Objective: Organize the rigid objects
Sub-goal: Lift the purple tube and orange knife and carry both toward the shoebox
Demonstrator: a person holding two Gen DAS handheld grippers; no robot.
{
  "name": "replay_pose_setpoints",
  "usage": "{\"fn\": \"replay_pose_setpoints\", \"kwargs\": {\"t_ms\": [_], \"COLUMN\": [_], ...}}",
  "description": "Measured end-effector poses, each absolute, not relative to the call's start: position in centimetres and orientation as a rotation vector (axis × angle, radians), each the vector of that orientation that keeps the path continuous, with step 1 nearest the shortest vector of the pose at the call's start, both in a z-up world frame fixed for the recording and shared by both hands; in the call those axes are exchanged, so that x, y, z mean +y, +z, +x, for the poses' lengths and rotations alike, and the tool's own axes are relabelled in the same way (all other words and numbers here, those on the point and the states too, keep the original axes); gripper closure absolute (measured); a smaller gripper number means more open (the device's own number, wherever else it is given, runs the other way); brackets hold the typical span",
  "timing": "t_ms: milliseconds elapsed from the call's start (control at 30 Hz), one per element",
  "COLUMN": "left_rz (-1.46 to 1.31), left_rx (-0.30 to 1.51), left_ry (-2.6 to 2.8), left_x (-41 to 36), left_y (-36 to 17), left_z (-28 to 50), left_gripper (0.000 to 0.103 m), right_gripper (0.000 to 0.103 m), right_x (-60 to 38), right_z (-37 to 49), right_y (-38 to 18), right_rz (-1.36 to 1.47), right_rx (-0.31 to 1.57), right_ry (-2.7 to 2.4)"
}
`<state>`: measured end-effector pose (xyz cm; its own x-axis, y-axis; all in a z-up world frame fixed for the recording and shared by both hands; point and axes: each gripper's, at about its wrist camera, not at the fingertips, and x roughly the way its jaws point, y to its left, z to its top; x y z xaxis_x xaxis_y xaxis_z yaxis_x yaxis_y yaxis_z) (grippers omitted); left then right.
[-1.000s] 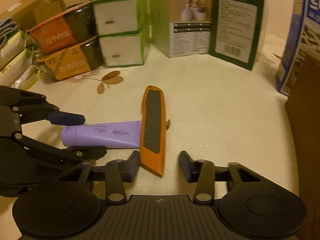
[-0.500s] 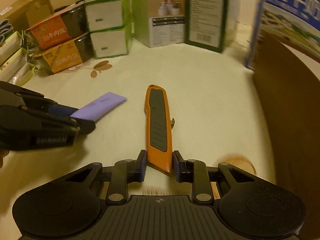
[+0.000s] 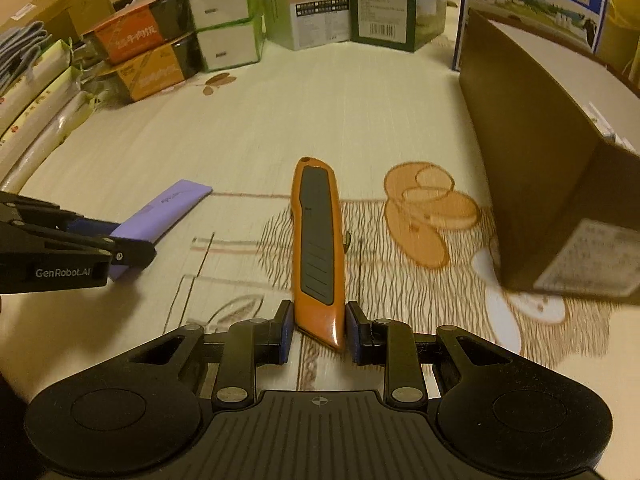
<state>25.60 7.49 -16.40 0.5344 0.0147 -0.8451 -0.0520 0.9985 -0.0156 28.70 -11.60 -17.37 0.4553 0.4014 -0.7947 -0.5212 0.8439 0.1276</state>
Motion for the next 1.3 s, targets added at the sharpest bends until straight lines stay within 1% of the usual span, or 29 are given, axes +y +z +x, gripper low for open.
{"fn": "replay_pose_setpoints", "kwargs": {"t_ms": [67,133,167,200,300,533,733,800,867,933,1300], "left_rz": [-0.045,-0.045,-0.042,-0.039,-0.032,0.003,0.013,0.009,0.01,0.015,0.008], "left_rx": [1.01,1.009,1.004,1.0,0.998,0.987,0.979,0.978,0.979,0.978,0.977], "left_ry": [0.044,0.047,0.05,0.053,0.058,0.059,0.05,0.047,0.039,0.037,0.036], "left_x": [7.5,7.5,7.5,7.5,7.4,6.9,6.8,6.8,6.8,6.6,6.6], "left_y": [-16.4,-16.3,-16.3,-16.3,-16.6,-16.9,-17.1,-17.2,-17.1,-17.1,-16.9], "left_z": [25.7,26.1,26.3,26.6,27.4,28.5,28.5,28.5,28.6,28.6,28.4], "left_gripper": [0.076,0.072,0.068,0.067,0.066,0.065,0.067,0.068,0.071,0.072,0.072], "right_gripper": [0.075,0.068,0.064,0.061,0.058,0.058,0.058,0.065,0.067,0.07,0.07], "right_x": [-11.4,-11.2,-11.2,-11.1,-10.7,-9.6,-8.8,-8.7,-8.5,-8.4,-8.5], "right_z": [29.0,29.6,30.1,30.5,31.4,32.9,32.9,32.8,32.6,32.6,32.6], "right_y": [-17.4,-17.4,-17.4,-17.5,-17.7,-18.2,-18.5,-18.6,-18.6,-18.6,-18.3], "right_rz": [-0.148,-0.14,-0.128,-0.113,-0.102,-0.124,-0.165,-0.173,-0.181,-0.184,-0.173], "right_rx": [0.951,0.955,0.957,0.959,0.948,0.899,0.863,0.855,0.849,0.849,0.865], "right_ry": [0.575,0.576,0.572,0.569,0.564,0.548,0.545,0.548,0.548,0.54,0.546]}}
